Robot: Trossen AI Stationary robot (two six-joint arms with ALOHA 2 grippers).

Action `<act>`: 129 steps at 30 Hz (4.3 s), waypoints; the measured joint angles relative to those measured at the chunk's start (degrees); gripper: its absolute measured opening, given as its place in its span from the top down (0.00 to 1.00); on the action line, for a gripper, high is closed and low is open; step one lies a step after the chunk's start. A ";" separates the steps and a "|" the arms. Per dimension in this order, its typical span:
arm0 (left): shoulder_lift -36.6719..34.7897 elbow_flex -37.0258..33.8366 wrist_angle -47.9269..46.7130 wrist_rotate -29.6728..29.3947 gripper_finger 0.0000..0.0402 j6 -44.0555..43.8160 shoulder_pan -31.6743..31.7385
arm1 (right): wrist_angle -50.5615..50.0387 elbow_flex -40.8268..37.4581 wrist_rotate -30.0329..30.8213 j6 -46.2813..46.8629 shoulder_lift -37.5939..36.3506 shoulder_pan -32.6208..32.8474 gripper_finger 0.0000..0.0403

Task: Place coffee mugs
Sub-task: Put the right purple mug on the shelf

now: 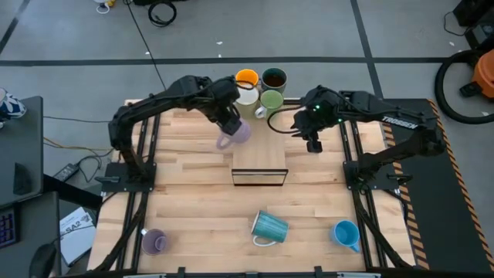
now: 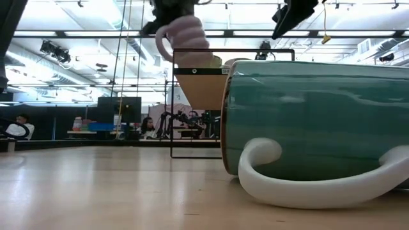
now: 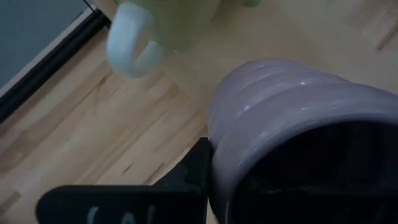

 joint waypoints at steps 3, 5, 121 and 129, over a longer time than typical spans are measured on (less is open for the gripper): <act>1.66 0.00 0.68 0.29 0.90 0.07 0.15 | 0.14 -0.80 -0.02 -0.09 0.02 0.00 0.66; 2.52 0.00 1.04 0.33 0.90 0.09 0.15 | 0.25 -0.96 -0.02 -0.11 0.02 0.00 0.66; 7.40 2.34 9.89 0.42 0.73 1.11 -0.44 | 2.59 -0.94 -0.09 0.13 0.09 0.02 0.66; 7.40 2.34 9.89 0.44 0.73 1.14 -0.44 | 2.59 -0.94 -0.09 0.13 0.09 0.02 0.66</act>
